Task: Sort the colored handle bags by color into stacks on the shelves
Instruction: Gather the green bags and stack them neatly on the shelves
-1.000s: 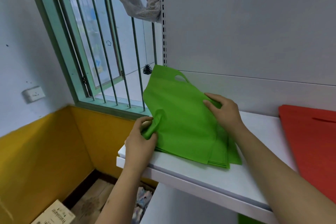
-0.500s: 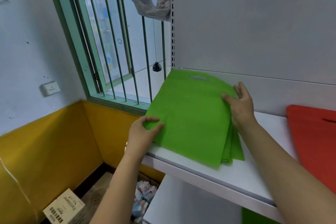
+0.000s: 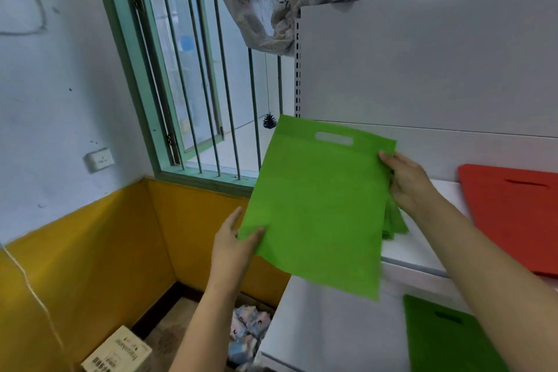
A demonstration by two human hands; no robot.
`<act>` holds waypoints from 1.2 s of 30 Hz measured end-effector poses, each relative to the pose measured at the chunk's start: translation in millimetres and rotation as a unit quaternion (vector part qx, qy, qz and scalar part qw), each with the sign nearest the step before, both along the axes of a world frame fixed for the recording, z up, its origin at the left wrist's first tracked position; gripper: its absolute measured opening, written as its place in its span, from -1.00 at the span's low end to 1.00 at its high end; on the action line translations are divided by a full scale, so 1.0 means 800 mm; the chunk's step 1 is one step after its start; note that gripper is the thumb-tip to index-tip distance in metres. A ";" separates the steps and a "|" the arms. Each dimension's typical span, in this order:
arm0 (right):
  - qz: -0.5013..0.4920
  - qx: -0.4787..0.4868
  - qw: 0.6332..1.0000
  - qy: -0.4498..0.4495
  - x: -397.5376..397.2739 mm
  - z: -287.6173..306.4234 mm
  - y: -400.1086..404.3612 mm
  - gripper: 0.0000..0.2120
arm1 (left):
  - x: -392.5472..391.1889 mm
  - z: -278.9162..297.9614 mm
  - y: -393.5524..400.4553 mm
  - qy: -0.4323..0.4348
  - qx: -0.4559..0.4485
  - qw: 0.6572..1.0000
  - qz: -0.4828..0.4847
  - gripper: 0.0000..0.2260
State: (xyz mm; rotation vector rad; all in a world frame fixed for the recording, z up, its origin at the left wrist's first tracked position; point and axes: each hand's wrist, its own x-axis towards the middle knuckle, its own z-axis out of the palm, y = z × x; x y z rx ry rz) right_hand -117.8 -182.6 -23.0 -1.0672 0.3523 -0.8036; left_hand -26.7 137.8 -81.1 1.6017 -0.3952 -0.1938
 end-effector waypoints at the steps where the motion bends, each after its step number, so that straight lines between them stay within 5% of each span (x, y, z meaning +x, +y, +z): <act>1: -0.009 -0.010 1.000 0.008 -0.013 -0.001 0.014 -0.82 | -0.006 -0.006 0.010 0.008 0.002 1.000 -0.005 -0.64; 4: -0.034 -0.059 0.997 0.037 -0.058 -0.013 0.063 -0.86 | -0.024 -0.030 0.042 0.080 -0.014 0.997 -0.005 -0.90; 9: -0.108 -0.122 0.981 0.101 -0.145 -0.061 0.128 -0.86 | -0.073 -0.083 0.079 0.163 -0.064 0.985 -0.008 -0.92; 22: -0.152 -0.205 0.870 0.421 -0.395 -0.189 0.136 -0.88 | -0.218 -0.222 0.052 0.163 0.118 0.972 -0.121 -0.93; 28: -0.147 -0.115 0.849 0.493 -0.445 -0.278 0.047 -0.76 | -0.261 -0.269 -0.023 0.203 0.172 0.954 -0.139 -0.93; 36: -0.075 0.037 0.877 0.474 -0.463 -0.357 -0.101 -0.80 | -0.325 -0.313 -0.163 0.210 0.259 0.928 -0.169 -0.77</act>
